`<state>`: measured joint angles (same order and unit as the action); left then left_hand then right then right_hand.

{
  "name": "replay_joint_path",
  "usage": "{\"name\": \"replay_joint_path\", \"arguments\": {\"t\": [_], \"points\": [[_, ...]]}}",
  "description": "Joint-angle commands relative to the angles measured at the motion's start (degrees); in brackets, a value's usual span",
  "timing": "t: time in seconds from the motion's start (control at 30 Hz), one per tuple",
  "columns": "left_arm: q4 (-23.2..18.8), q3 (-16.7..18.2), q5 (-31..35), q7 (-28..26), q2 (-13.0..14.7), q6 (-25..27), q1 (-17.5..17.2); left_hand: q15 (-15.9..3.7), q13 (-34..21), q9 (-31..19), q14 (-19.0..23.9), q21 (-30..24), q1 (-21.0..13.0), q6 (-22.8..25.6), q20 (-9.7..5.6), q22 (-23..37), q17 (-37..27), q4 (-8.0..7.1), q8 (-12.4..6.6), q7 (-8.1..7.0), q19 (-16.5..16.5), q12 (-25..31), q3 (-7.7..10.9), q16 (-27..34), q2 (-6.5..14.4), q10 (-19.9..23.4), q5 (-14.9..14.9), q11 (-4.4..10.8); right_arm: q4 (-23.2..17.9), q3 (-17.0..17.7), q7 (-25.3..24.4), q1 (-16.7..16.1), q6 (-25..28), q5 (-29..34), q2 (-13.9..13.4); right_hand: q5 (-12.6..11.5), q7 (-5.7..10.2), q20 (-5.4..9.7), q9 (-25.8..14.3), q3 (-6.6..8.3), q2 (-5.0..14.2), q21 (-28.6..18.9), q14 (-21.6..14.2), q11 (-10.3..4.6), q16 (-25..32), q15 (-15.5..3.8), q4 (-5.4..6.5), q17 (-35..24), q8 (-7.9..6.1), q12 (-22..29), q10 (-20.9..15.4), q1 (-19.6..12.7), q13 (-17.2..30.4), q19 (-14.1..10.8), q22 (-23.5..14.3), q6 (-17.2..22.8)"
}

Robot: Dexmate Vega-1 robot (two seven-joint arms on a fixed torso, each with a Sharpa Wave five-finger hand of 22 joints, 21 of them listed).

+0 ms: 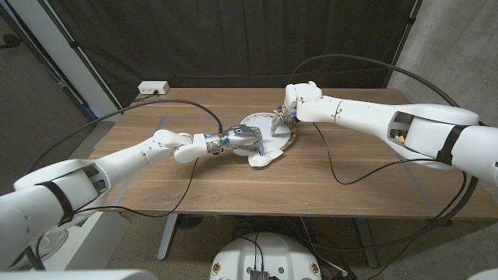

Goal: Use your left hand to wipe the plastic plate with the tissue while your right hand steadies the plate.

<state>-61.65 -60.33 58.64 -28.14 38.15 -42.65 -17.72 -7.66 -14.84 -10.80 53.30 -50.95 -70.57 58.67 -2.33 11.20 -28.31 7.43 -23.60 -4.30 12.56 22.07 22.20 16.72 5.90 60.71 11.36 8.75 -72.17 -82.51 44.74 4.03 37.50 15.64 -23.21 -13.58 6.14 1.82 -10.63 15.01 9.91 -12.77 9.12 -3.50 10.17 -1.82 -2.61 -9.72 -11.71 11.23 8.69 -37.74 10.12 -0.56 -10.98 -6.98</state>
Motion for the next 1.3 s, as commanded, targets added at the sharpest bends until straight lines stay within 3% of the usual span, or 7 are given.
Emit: {"name": "replay_joint_path", "arguments": {"t": [0.03,0.53,0.8,0.93,1.07,1.3], "points": [[4.22,-0.05,10.16,-6.95,-1.34,9.50,1.88,-6.18,-0.24,-0.24,0.43,-0.26,-0.38,0.38,-2.51,-0.05,-0.18,-0.15,0.27,0.33,-0.04,-0.13,-0.24,-0.01,0.27,2.73,0.20,2.25,0.08,0.34,-0.12,-0.19,-0.50,-0.04,0.01,-0.36,0.09,4.99,-0.21,-0.15,-0.07,-0.49,0.54,-0.42,0.10,-1.47,0.10,-0.09,0.26,-0.09,0.18,0.56,0.18,-0.52,-0.60,-0.32],[20.46,-9.90,13.84,-17.25,-7.33,25.35,9.50,-6.20,-0.50,-0.25,0.67,-0.44,-0.46,0.63,-2.88,-0.06,-0.37,-0.13,0.44,0.40,0.03,-0.37,-0.53,-0.09,0.31,2.93,0.19,2.28,1.71,0.57,0.22,-0.25,-1.93,-0.12,0.66,-0.45,0.10,5.10,-0.21,-0.35,-0.04,-0.49,0.57,-0.37,0.11,-1.58,0.17,-0.09,0.25,-0.07,0.19,0.70,0.18,-0.43,-0.61,-0.34],[40.00,-18.14,11.86,-33.92,-16.95,35.68,13.12,-6.25,-0.70,-0.26,0.95,-0.67,-0.60,1.12,-2.88,-0.06,-0.58,-0.03,0.45,0.33,0.27,-0.44,-0.81,-0.04,0.22,3.36,0.13,2.32,1.97,0.83,0.35,-0.42,-2.03,-0.19,0.75,-0.49,0.12,5.15,-0.21,-0.43,-0.04,-0.48,0.60,-0.50,0.10,-1.68,0.20,-0.09,0.25,-0.11,0.33,0.74,0.18,-0.38,-0.61,-0.34],[40.86,-21.59,8.62,-34.44,-17.55,36.63,13.90,-6.21,-0.79,-0.25,1.08,-0.73,-0.63,1.26,-2.85,-0.06,-0.64,-0.03,0.50,0.41,0.25,-0.49,-0.89,-0.05,0.25,3.49,0.11,2.32,2.17,0.96,0.43,-0.45,-2.13,-0.27,0.81,-0.51,0.17,5.18,-0.21,-0.48,-0.04,-0.48,0.62,-0.54,0.10,-1.71,0.20,-0.08,0.25,-0.10,0.33,0.76,0.18,-0.35,-0.61,-0.35],[40.38,-23.96,5.75,-34.59,-17.45,34.19,14.62,-6.18,-0.80,-0.25,1.19,-0.73,-0.63,1.37,-2.84,-0.08,-0.67,-0.06,0.58,0.34,0.11,-0.67,-0.99,-0.11,0.28,3.54,0.10,2.32,2.34,1.00,0.39,-0.38,-2.38,-0.15,0.81,-0.53,0.15,5.14,-0.21,-0.52,-0.04,-0.49,0.67,-0.45,0.08,-1.67,0.21,-0.08,0.23,-0.09,0.32,0.78,0.18,-0.35,-0.61,-0.32],[35.52,-25.86,2.13,-31.60,-14.78,25.42,15.94,-6.18,-0.87,-0.25,1.21,-0.70,-0.63,1.28,-3.01,-0.10,-0.70,-0.07,0.73,0.22,-0.11,-0.78,-1.10,-0.21,0.27,3.62,0.10,2.32,2.75,1.13,0.44,-0.18,-3.04,0.06,0.76,-0.57,0.08,5.16,-0.21,-0.59,-0.03,-0.49,0.73,-0.44,0.07,-1.60,0.23,-0.08,0.25,-0.09,0.34,0.82,0.18,-0.32,-0.61,-0.37]]}}
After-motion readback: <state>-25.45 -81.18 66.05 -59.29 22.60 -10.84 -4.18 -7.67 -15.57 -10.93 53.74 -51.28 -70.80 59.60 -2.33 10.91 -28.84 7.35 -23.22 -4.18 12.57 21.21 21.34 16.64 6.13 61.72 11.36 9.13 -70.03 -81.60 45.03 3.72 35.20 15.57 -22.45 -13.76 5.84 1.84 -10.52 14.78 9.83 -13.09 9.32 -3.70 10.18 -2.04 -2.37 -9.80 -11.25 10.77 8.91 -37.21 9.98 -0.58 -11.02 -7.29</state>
